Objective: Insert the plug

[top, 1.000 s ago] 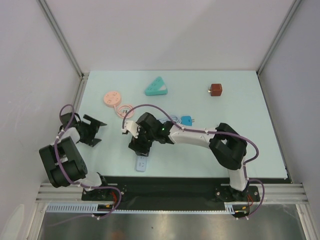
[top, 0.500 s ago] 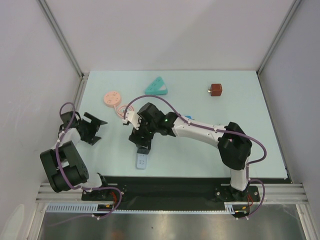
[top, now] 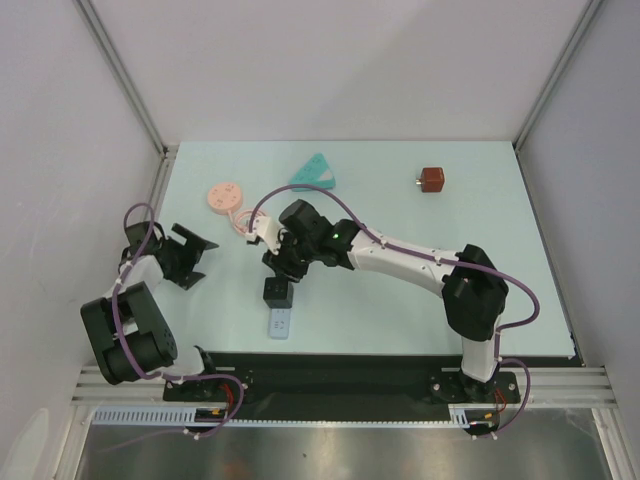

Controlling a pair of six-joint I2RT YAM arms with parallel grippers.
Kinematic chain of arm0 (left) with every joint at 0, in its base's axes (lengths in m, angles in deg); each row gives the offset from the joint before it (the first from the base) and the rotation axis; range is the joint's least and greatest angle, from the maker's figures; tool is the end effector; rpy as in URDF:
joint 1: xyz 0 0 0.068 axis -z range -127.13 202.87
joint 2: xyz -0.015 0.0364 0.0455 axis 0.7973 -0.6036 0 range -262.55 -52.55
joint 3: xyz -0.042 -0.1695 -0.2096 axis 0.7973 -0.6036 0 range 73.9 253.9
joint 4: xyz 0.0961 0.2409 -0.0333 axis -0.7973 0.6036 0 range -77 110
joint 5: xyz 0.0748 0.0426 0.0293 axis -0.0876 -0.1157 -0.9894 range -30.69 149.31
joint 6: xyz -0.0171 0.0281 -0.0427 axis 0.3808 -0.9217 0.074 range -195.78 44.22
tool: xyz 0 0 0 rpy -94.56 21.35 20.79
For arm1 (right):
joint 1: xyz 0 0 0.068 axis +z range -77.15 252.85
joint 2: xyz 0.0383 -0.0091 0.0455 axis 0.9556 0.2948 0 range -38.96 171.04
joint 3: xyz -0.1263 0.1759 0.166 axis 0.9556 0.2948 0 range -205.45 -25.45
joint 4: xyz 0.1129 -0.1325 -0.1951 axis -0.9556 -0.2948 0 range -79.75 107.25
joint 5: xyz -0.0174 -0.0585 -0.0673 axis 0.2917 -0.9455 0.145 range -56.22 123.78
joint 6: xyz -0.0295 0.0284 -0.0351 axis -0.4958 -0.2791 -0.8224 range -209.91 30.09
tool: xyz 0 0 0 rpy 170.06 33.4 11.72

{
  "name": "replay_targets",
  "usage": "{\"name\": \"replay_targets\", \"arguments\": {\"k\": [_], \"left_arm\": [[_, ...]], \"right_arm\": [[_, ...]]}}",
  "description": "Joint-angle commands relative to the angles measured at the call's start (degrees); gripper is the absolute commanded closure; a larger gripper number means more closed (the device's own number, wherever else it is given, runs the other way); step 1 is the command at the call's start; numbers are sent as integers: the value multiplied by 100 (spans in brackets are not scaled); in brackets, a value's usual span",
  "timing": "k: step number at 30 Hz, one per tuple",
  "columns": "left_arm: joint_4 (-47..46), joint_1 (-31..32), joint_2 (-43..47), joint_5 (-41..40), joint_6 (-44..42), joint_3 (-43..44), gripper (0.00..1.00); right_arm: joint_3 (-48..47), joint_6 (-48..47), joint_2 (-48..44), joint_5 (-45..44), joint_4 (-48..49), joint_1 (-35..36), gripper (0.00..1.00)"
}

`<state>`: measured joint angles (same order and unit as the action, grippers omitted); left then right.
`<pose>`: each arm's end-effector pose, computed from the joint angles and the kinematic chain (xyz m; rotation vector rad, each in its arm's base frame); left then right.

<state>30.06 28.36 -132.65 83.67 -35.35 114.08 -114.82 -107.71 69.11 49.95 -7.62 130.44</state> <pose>0.2417 0.0941 0.1731 -1.2339 2.2436 -0.6510 0.2229 0.3695 0.2682 -1.5753 1.8005 0.6675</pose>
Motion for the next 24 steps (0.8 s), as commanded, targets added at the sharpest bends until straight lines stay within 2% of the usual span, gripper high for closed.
{"name": "replay_targets", "arguments": {"k": [1, 3, 9, 15, 18, 24], "left_arm": [[-141, 157, 65, 305, -123, 104, 3], [-168, 201, 12, 359, -114, 139, 3], [-168, 298, 20, 306, -114, 183, 3], [-133, 307, 20, 228, -193, 218, 3], [-106, 333, 64, 87, -228, 262, 4], [17, 473, 196, -133, -246, 402, 4]], "right_arm": [[-266, 224, -339, 115, -19, 34, 65], [-214, 259, -366, 115, 16, 60, 74], [41, 540, -348, 369, 306, 87, 83], [1139, 962, -261, 423, 1167, 34, 95], [1377, 972, -164, 318, 1159, 42, 100], [1588, 989, -234, 343, 1220, 34, 100]]}}
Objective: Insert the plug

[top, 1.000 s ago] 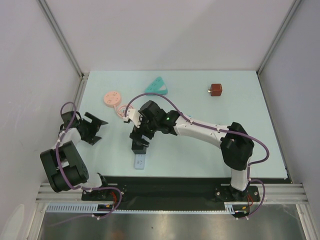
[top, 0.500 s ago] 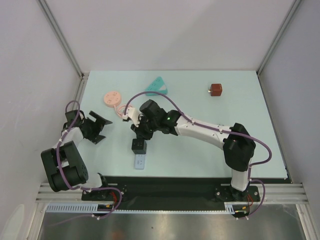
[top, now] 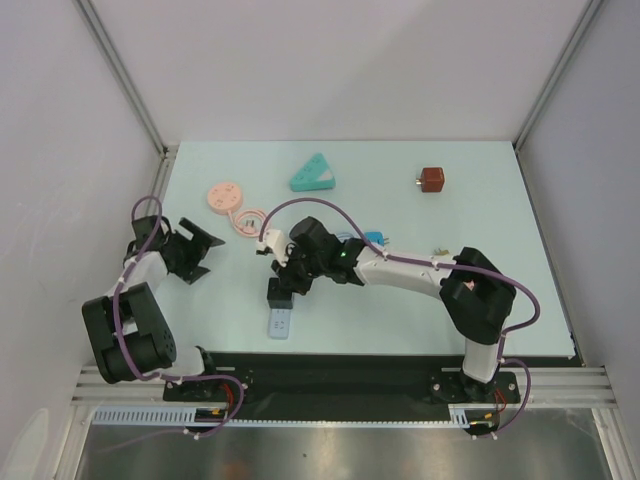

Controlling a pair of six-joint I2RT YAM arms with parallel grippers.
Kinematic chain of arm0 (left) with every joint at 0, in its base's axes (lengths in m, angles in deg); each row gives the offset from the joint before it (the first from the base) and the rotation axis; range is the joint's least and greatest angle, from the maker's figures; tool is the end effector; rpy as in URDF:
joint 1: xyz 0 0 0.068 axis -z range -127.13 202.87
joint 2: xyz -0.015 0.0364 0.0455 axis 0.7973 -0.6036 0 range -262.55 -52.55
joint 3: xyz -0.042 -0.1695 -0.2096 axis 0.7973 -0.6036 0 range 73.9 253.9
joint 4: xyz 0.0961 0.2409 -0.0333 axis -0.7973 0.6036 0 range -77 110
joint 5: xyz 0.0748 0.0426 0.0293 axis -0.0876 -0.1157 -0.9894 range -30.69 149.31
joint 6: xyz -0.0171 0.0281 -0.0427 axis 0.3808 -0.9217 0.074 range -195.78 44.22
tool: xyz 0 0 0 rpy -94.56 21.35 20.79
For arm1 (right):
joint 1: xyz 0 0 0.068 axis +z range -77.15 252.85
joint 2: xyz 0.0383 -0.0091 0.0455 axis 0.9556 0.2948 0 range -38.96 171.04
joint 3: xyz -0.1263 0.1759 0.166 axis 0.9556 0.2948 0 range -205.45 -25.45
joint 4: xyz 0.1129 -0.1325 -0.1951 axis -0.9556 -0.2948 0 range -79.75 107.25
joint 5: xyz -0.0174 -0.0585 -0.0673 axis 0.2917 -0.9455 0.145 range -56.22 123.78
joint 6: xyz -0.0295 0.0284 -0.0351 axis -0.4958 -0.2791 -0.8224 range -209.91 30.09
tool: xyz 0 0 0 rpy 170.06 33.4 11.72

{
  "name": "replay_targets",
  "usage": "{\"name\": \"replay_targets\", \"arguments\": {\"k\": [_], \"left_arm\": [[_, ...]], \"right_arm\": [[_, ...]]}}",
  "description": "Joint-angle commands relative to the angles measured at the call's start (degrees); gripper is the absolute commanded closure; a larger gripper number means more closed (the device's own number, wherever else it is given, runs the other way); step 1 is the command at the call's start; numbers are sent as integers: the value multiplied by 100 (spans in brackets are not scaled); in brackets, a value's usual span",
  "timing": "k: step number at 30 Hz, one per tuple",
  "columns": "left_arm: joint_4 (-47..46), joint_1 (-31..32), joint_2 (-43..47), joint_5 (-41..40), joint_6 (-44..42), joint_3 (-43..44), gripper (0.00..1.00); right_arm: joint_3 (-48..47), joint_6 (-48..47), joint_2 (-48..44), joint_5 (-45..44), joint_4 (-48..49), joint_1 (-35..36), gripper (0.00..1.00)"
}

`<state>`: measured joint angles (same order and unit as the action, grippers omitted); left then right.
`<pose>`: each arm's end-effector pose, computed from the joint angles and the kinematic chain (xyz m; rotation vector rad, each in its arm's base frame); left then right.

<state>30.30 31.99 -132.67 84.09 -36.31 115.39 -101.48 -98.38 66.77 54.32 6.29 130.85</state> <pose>0.2511 0.0798 0.1794 -1.1305 2.2848 -0.6772 0.2096 0.3589 0.2284 -1.4624 1.8722 0.8450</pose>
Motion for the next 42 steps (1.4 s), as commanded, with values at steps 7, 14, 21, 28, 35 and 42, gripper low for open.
{"name": "replay_targets", "arguments": {"k": [7, 14, 21, 28, 35, 42], "left_arm": [[142, 251, 348, -394, -202, 333, 4], [291, 252, 515, -719, -316, 613, 5], [467, 540, 436, -957, -562, 1281, 7], [968, 1647, 101, -1166, -1027, 2343, 11], [1188, 2922, 391, -1695, -1370, 2477, 12], [1311, 4100, 444, -1669, -1889, 2758, 15]], "right_arm": [[589, 143, 114, -252, -11, -8, 100], [897, 249, -9, -331, 244, 98, 100], [81, 56, -499, -209, -319, -113, 87], [-264, 661, -1597, -813, -266, -438, 44], [509, 2215, -2522, -2676, -1229, -1272, 16], [1573, 3647, -3418, -4325, -2111, -2406, 16]]}}
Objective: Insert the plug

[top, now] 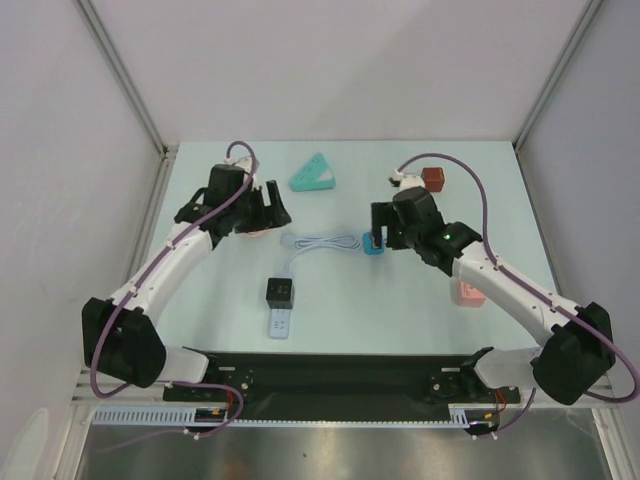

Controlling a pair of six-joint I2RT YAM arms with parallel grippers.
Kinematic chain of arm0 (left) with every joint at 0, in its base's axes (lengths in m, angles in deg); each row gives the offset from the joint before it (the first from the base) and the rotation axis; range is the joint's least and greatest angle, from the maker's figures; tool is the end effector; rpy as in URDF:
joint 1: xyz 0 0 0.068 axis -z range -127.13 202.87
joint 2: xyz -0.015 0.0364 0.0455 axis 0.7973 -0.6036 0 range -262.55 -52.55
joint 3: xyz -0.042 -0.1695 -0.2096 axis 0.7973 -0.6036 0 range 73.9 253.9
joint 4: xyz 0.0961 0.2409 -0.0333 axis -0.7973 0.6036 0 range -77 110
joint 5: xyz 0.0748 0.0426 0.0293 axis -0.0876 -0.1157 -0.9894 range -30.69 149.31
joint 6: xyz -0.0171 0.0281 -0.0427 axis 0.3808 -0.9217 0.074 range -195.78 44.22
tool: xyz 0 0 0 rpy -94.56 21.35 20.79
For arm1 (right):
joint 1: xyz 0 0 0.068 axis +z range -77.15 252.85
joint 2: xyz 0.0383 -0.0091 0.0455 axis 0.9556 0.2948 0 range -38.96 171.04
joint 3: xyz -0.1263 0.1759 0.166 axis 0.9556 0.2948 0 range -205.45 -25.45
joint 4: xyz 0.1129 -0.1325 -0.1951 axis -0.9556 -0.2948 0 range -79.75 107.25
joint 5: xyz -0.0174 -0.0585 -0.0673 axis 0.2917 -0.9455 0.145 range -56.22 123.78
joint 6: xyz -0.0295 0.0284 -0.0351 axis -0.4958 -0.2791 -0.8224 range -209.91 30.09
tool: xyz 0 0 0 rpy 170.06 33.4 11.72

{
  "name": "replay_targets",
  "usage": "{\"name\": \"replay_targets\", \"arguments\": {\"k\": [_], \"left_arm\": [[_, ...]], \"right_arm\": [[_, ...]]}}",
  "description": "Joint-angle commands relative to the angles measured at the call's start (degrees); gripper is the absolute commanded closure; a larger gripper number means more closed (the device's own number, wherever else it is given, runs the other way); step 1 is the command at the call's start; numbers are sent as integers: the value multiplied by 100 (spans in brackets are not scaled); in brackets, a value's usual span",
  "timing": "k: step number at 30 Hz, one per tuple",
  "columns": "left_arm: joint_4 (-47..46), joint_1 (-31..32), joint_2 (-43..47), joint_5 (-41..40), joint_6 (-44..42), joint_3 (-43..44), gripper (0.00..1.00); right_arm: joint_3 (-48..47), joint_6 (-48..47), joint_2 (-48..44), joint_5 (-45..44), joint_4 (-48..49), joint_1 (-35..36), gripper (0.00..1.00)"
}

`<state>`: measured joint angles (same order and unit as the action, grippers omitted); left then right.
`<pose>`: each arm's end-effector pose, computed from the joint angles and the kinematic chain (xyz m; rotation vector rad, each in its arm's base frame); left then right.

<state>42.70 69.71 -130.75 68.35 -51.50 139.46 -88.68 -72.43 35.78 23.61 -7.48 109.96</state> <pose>0.2844 -0.0919 0.3033 -0.0709 2.3602 -0.5407 0.2354 0.1701 0.3136 -0.2786 2.1948 0.3389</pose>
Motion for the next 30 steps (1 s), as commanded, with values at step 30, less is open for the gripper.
{"name": "replay_targets", "arguments": {"k": [30], "left_arm": [[-130, 917, 1219, 142, -696, -175, 11]], "right_arm": [[1593, 1232, -276, -1699, -1632, -2691, 4]]}}
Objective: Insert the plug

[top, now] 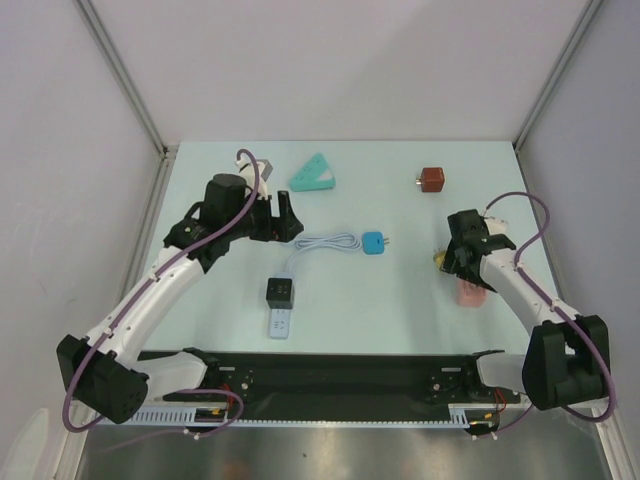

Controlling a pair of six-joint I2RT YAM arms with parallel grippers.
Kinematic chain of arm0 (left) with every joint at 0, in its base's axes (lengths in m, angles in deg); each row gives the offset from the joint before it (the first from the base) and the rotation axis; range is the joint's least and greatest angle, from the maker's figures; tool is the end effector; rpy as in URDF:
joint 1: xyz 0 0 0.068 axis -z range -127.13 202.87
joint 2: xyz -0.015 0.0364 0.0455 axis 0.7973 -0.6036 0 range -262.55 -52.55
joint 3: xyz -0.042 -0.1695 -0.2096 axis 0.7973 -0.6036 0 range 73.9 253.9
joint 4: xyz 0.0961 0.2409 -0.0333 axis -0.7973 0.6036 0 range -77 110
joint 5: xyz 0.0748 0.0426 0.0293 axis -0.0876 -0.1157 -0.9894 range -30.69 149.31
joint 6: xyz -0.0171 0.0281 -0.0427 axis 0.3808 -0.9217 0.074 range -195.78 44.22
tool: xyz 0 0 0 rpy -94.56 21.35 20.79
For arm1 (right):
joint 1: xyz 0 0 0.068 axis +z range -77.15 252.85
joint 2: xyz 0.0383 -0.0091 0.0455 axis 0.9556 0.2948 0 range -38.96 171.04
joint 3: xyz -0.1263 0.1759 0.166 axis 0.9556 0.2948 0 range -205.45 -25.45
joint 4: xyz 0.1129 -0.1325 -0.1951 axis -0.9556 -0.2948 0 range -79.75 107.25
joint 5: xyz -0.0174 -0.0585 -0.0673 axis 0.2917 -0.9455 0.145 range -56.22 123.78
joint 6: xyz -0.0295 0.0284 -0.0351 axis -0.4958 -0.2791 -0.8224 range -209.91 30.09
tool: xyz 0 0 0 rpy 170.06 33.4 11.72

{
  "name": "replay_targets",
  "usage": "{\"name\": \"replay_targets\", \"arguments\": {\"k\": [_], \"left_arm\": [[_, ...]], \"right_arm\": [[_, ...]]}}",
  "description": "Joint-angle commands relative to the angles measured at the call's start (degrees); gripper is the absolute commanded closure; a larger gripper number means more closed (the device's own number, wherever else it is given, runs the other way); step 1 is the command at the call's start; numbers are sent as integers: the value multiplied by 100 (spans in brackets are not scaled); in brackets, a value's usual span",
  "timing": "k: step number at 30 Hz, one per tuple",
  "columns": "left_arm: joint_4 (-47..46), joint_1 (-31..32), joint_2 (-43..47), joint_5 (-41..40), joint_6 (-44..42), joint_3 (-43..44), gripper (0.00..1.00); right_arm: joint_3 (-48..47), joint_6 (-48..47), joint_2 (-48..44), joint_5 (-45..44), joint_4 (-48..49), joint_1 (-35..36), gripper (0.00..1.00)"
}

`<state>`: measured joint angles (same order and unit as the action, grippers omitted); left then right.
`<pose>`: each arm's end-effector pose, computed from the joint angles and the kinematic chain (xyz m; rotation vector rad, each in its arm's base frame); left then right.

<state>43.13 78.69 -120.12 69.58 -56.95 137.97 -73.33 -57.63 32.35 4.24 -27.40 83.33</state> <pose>0.2297 -0.1182 0.3421 0.2415 2.2047 -0.6351 0.2226 0.0233 0.2239 0.6143 2.4971 -0.4493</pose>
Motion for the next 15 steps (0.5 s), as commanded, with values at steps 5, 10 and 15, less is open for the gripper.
{"name": "replay_targets", "arguments": {"k": [5, 10, 15], "left_arm": [[-183, 19, 183, 11, -125, -18, 12], [-183, 19, 271, 2, -90, -27, 13], [-183, 19, 306, 2, -46, -27, 13]], "right_arm": [[103, -467, 190, 606, 544, -29, 10], [112, -494, 147, 1046, 606, 103, 26], [138, -169, 59, 1196, 702, 524, 39]]}}
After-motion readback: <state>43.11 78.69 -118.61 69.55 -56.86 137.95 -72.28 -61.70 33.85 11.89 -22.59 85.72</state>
